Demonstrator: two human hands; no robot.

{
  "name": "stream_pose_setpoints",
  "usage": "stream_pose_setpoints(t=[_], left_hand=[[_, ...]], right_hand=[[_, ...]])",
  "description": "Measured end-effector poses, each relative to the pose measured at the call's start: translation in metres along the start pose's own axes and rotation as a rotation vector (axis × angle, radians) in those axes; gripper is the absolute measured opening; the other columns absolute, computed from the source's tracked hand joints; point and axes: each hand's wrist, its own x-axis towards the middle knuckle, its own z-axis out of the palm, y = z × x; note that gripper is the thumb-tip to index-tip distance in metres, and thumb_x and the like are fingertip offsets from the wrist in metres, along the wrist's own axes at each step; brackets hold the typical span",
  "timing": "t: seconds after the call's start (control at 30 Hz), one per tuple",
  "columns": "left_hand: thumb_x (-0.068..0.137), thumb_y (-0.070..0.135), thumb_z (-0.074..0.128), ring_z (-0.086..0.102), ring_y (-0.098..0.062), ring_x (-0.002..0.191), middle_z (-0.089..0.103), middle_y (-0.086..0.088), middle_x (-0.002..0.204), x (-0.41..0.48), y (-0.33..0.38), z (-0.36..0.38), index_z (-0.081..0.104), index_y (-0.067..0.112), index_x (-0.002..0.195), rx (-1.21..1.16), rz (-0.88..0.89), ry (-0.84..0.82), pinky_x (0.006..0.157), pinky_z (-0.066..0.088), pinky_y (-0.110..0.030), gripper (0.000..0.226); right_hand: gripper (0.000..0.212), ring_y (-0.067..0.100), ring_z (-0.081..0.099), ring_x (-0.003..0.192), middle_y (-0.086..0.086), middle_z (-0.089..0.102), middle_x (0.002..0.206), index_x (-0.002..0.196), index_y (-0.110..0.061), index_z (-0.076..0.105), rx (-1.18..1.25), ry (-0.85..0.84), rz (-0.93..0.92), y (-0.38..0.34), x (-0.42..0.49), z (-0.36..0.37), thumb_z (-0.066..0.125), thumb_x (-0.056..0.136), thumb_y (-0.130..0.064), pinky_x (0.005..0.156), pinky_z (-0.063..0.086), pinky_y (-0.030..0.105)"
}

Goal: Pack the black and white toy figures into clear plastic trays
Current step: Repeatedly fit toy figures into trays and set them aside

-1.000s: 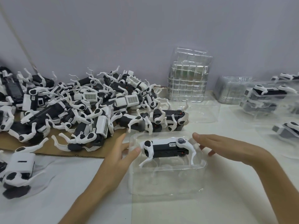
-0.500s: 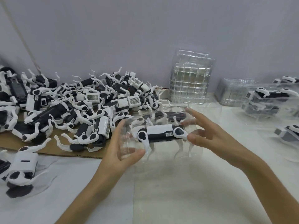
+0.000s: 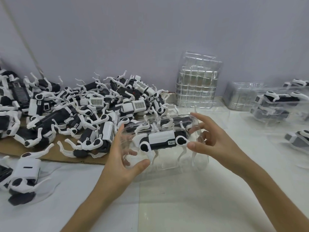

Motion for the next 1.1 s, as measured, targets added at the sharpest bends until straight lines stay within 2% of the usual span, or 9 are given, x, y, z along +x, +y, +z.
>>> stream_pose_setpoints(t=[0.13, 0.27, 0.37, 0.5, 0.63, 0.8, 0.9, 0.97, 1.1], left_hand=[[0.065, 0.047, 0.088, 0.057, 0.011, 0.104, 0.041, 0.029, 0.138, 0.0, -0.002, -0.001, 0.021, 0.051, 0.147, 0.01, 0.018, 0.061, 0.078, 0.044, -0.011, 0.106], [0.067, 0.049, 0.086, 0.058, 0.008, 0.106, 0.045, 0.029, 0.133, 0.0, 0.001, -0.004, 0.025, 0.059, 0.136, -0.003, 0.034, 0.109, 0.074, 0.046, -0.009, 0.093], [0.064, 0.05, 0.078, 0.056, 0.012, 0.112, 0.049, 0.045, 0.124, 0.0, 0.004, -0.005, 0.031, 0.059, 0.14, -0.175, 0.003, 0.016, 0.082, 0.047, -0.011, 0.09], [0.062, 0.056, 0.076, 0.049, 0.018, 0.119, 0.042, 0.054, 0.124, 0.0, 0.006, -0.006, 0.027, 0.072, 0.136, -0.258, -0.05, -0.064, 0.094, 0.043, -0.023, 0.091], [0.065, 0.051, 0.079, 0.063, 0.007, 0.098, 0.058, 0.033, 0.118, 0.0, 0.008, -0.004, 0.022, 0.07, 0.134, -0.1, -0.036, -0.013, 0.076, 0.048, -0.007, 0.091], [0.063, 0.046, 0.081, 0.058, -0.008, 0.099, 0.052, 0.032, 0.111, 0.0, 0.003, -0.003, 0.026, 0.057, 0.143, 0.009, 0.047, 0.07, 0.081, 0.051, -0.016, 0.098], [0.062, 0.048, 0.08, 0.061, -0.008, 0.102, 0.05, 0.016, 0.126, 0.0, 0.002, -0.004, 0.024, 0.055, 0.146, 0.031, 0.042, 0.08, 0.077, 0.052, -0.015, 0.101], [0.064, 0.055, 0.077, 0.06, -0.001, 0.11, 0.046, 0.019, 0.135, 0.0, 0.003, -0.004, 0.026, 0.057, 0.145, 0.004, 0.035, 0.054, 0.074, 0.053, -0.017, 0.096], [0.07, 0.062, 0.063, 0.062, -0.005, 0.112, 0.051, 0.018, 0.135, 0.0, 0.004, -0.005, 0.052, 0.054, 0.129, -0.168, 0.015, 0.033, 0.082, 0.048, -0.018, 0.06]], right_hand=[[0.077, 0.009, 0.056, 0.074, -0.007, 0.06, 0.108, 0.131, -0.055, 0.046, 0.043, 0.006, 0.002, 0.003, 0.0, 0.006, 0.076, 0.06, -0.06, 0.079, 0.052, 0.033], [0.075, 0.018, 0.064, 0.083, -0.007, 0.06, 0.109, 0.136, -0.047, 0.045, 0.044, 0.021, 0.014, 0.005, 0.001, 0.013, 0.075, 0.068, -0.055, 0.074, 0.054, 0.033], [0.068, 0.013, 0.062, 0.076, -0.003, 0.059, 0.11, 0.137, -0.04, 0.047, 0.086, 0.05, 0.003, 0.004, 0.001, 0.02, 0.072, 0.074, -0.042, 0.063, 0.05, 0.025], [0.063, 0.013, 0.066, 0.077, 0.002, 0.059, 0.113, 0.134, -0.037, 0.05, 0.183, 0.065, 0.007, 0.003, 0.002, 0.022, 0.071, 0.075, -0.034, 0.064, 0.053, 0.029], [0.068, 0.017, 0.068, 0.086, -0.004, 0.061, 0.115, 0.136, -0.042, 0.046, 0.135, 0.052, 0.016, 0.004, 0.002, 0.021, 0.073, 0.074, -0.04, 0.068, 0.052, 0.028], [0.08, 0.006, 0.067, 0.098, -0.026, 0.063, 0.113, 0.129, -0.062, 0.039, 0.16, 0.039, 0.067, 0.0, 0.0, 0.02, 0.079, 0.06, -0.056, 0.075, 0.054, 0.024], [0.077, 0.004, 0.067, 0.084, -0.015, 0.066, 0.108, 0.129, -0.055, 0.044, 0.152, 0.049, 0.104, -0.004, 0.0, 0.022, 0.081, 0.063, -0.047, 0.07, 0.051, 0.023], [0.078, 0.007, 0.066, 0.077, -0.006, 0.067, 0.103, 0.127, -0.044, 0.051, 0.173, 0.044, 0.169, -0.007, 0.0, 0.018, 0.083, 0.056, -0.047, 0.061, 0.047, 0.024], [0.075, 0.02, 0.069, 0.08, -0.003, 0.072, 0.11, 0.123, -0.045, 0.055, 0.156, -0.114, 0.363, -0.012, -0.002, -0.006, 0.08, 0.053, -0.06, 0.065, 0.052, 0.031]])
